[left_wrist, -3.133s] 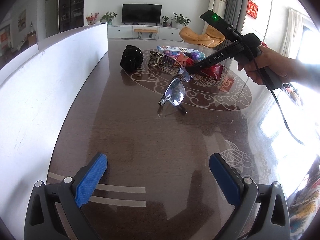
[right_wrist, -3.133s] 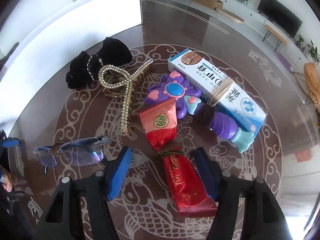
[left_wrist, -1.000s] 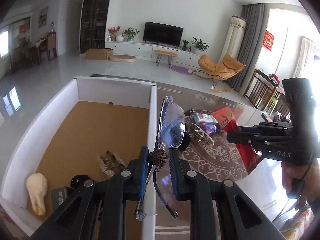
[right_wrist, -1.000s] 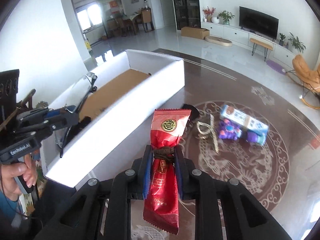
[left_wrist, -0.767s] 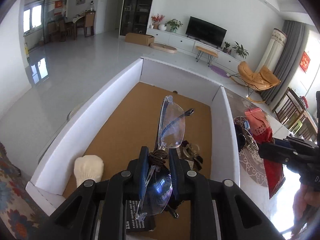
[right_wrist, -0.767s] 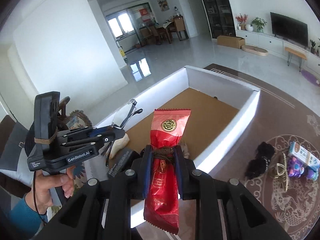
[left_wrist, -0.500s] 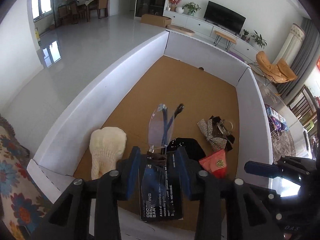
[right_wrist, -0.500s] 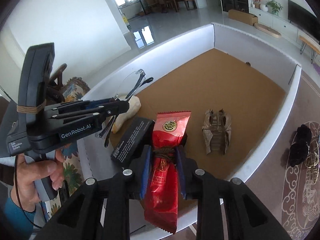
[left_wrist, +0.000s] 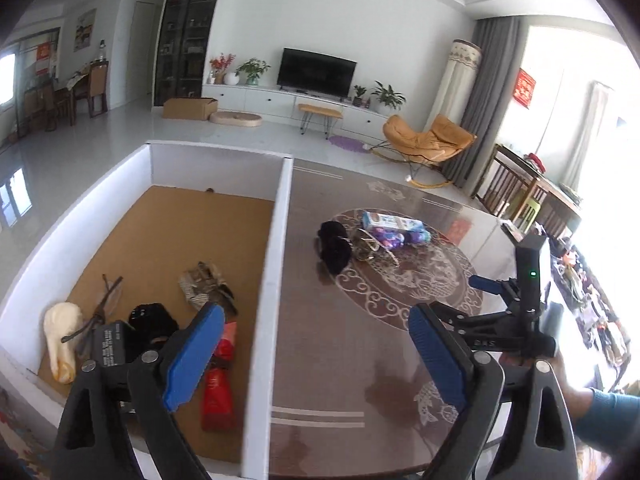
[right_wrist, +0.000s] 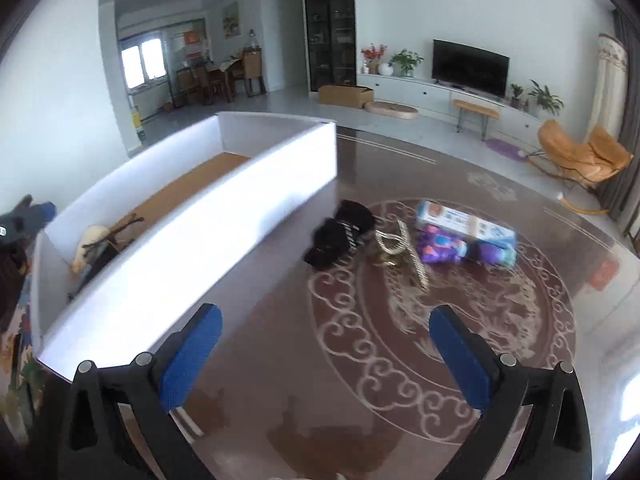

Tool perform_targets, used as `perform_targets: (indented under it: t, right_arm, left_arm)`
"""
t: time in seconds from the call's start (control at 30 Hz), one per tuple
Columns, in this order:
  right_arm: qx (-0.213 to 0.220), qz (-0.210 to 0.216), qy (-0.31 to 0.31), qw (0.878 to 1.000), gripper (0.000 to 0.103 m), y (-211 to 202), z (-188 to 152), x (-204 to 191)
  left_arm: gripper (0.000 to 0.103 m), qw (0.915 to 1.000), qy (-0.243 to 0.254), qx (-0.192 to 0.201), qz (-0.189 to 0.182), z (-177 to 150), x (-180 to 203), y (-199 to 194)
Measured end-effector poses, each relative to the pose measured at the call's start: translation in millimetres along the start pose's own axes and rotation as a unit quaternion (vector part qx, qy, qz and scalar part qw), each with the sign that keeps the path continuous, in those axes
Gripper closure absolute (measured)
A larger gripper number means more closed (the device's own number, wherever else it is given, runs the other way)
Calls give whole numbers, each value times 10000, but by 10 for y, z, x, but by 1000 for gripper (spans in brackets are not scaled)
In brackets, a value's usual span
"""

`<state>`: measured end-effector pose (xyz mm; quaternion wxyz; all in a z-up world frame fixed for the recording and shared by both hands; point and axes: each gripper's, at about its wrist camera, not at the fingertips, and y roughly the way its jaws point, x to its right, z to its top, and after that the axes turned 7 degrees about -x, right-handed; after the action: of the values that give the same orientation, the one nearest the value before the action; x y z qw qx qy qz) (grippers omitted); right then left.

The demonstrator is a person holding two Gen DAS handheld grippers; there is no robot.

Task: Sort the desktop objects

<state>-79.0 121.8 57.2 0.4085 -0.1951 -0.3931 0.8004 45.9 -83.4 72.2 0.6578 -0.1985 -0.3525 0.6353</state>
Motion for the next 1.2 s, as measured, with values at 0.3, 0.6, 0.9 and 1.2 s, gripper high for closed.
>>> perform_targets:
  t: [0.3, 0.6, 0.9, 1.2]
  right_arm:
    - [-788, -706, 881, 9905, 0, 110, -840, 1219]
    - [-693, -511, 766, 9933, 0, 151, -940, 1067]
    - [-829, -539, 800, 9919, 0, 212, -942, 1069]
    - [-829, -539, 799, 9919, 0, 212, -942, 1069]
  left_arm:
    - [3, 9928, 287, -1142, -222, -338, 748, 1208]
    - [4, 9892, 379, -1313, 532, -388, 858, 1767]
    - [4, 9872, 634, -1236, 786, -178, 908, 1991]
    - [3, 9864, 512, -1337, 804, -216, 798, 2157]
